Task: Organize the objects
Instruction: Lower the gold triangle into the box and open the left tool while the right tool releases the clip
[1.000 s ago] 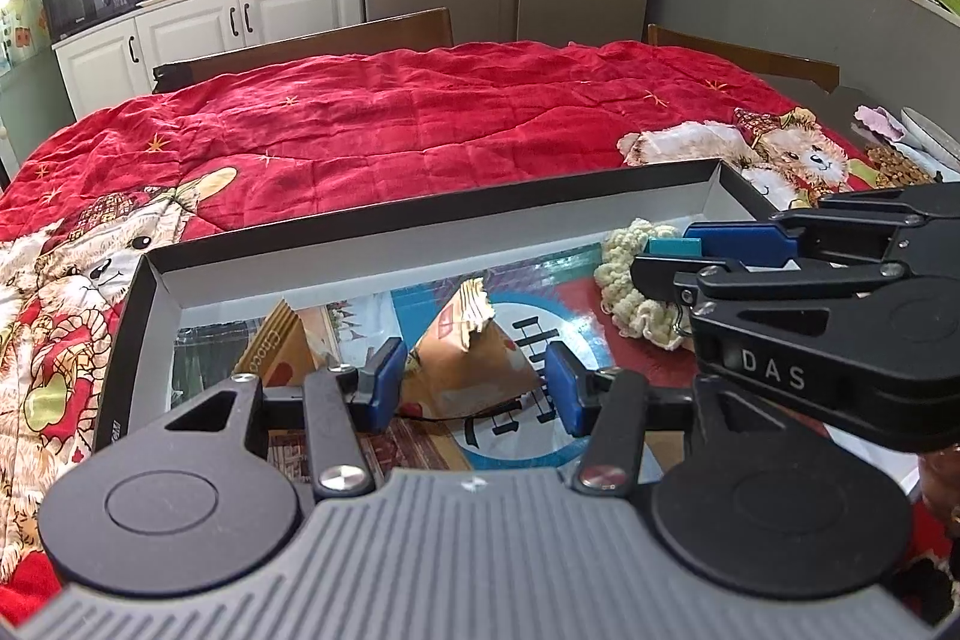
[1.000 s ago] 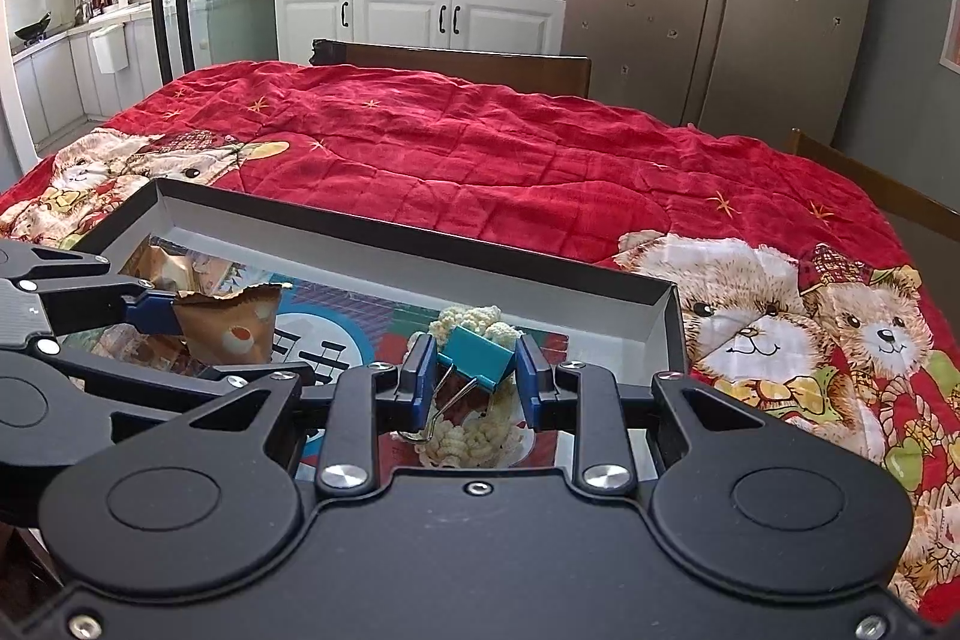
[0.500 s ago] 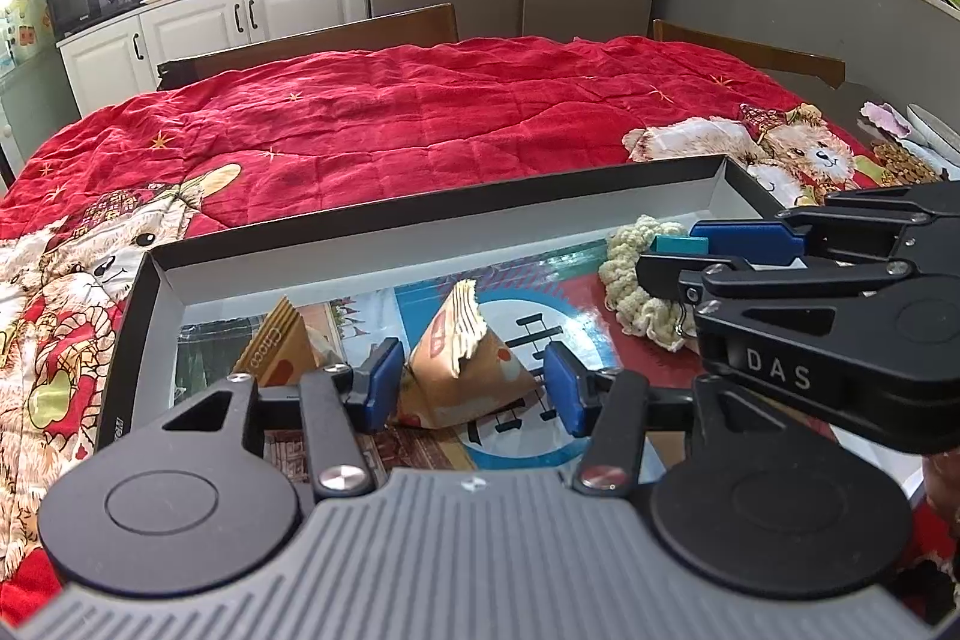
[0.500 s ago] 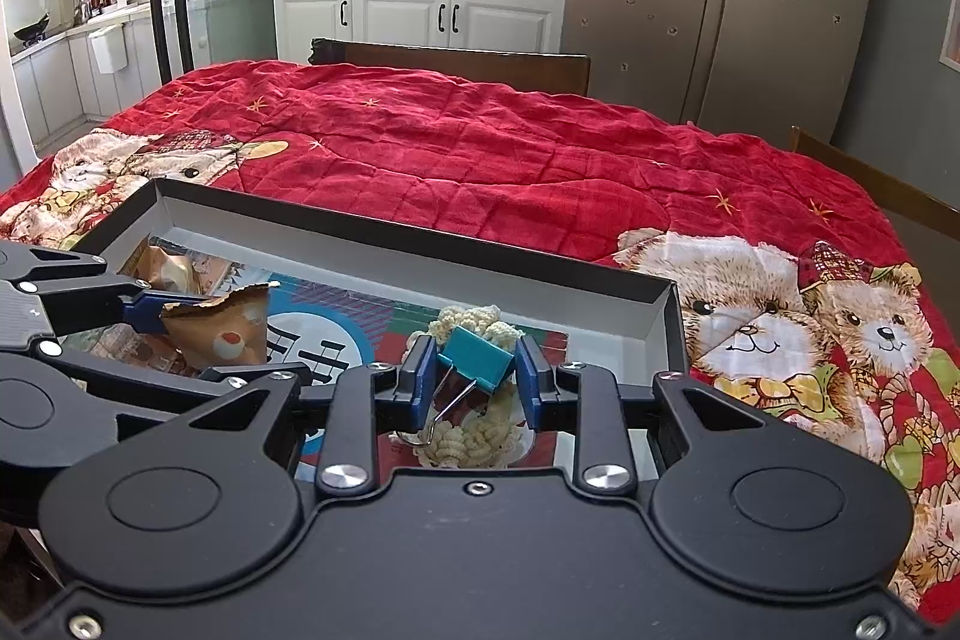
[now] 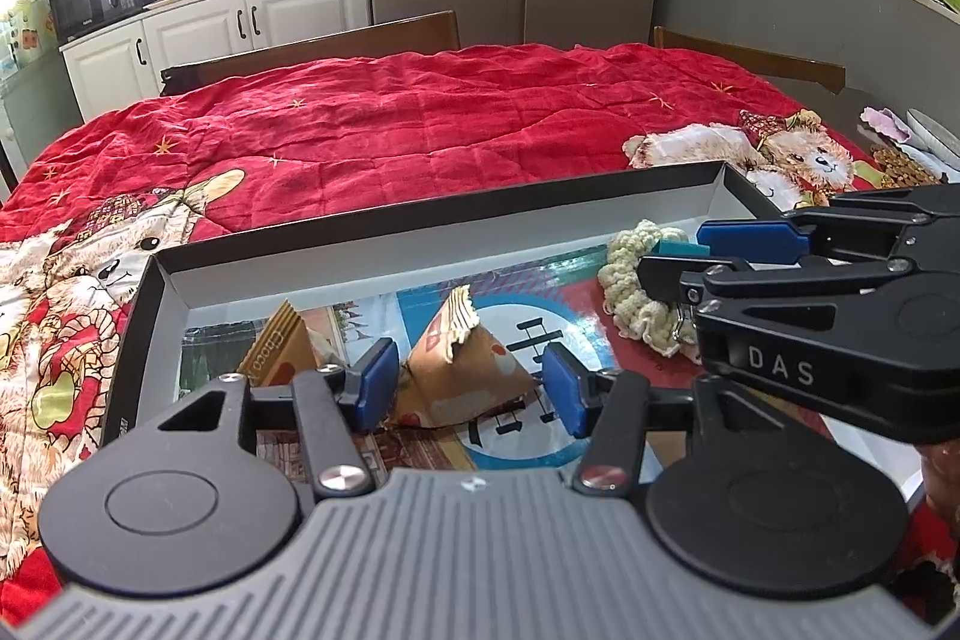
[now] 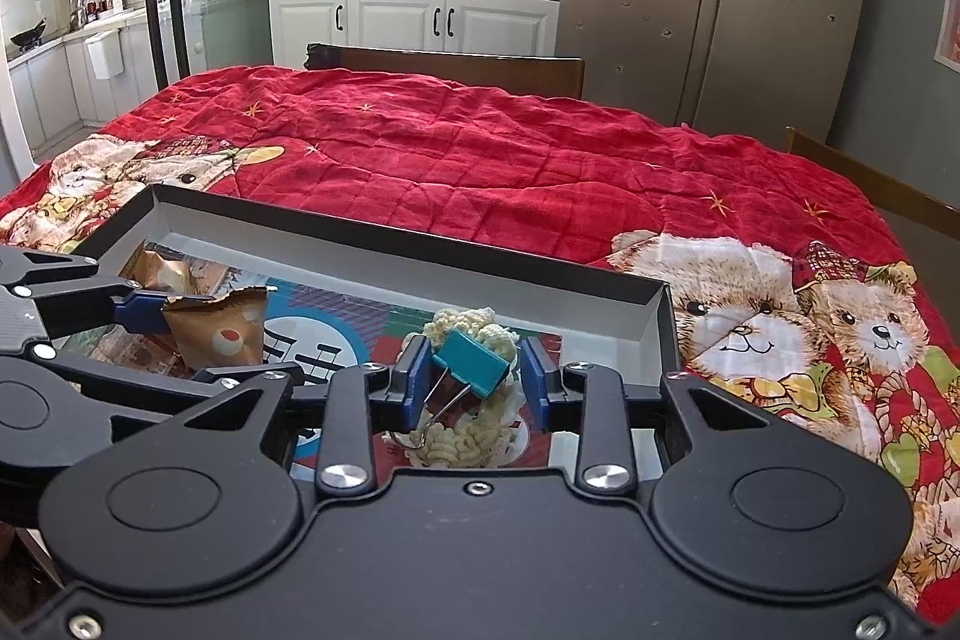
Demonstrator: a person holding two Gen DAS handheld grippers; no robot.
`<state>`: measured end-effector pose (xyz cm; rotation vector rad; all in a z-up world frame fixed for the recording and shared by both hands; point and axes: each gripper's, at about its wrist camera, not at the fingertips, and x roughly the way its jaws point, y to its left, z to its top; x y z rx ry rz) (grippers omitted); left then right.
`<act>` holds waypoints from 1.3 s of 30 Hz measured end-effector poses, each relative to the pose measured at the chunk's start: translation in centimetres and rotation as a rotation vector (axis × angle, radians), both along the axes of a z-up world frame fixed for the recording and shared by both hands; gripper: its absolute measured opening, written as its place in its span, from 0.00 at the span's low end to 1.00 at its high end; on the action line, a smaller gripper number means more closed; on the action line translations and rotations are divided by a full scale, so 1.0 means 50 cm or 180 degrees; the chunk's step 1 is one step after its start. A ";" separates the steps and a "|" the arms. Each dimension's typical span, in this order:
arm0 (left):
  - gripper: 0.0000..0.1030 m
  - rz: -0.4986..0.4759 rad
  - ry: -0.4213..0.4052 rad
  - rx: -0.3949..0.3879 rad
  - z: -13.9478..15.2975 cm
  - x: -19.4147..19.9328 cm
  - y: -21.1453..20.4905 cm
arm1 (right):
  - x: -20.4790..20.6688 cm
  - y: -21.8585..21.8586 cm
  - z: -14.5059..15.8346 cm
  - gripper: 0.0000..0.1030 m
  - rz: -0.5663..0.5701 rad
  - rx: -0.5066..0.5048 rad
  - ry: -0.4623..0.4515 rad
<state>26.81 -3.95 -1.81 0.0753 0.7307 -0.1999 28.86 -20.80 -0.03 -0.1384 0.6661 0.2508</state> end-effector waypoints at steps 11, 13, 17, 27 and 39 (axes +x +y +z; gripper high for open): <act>0.74 -0.0064 -0.0125 0.0105 0.008 -0.016 -0.009 | -0.005 -0.007 0.005 0.37 0.0001 0.0075 -0.0013; 0.74 -0.0065 -0.0127 0.0102 0.009 -0.017 -0.009 | -0.006 -0.007 0.005 0.37 0.0004 0.0096 -0.0014; 0.74 -0.0069 -0.0151 0.0112 0.014 -0.022 -0.009 | -0.011 -0.007 0.008 0.37 0.0017 0.0115 -0.0023; 0.74 -0.0149 -0.0232 0.0136 0.028 -0.049 -0.017 | -0.033 -0.004 0.022 0.38 0.0064 0.0102 -0.0068; 0.75 -0.0230 -0.0373 0.0090 0.060 -0.097 -0.018 | -0.081 -0.009 0.058 0.40 0.0114 0.0093 -0.0209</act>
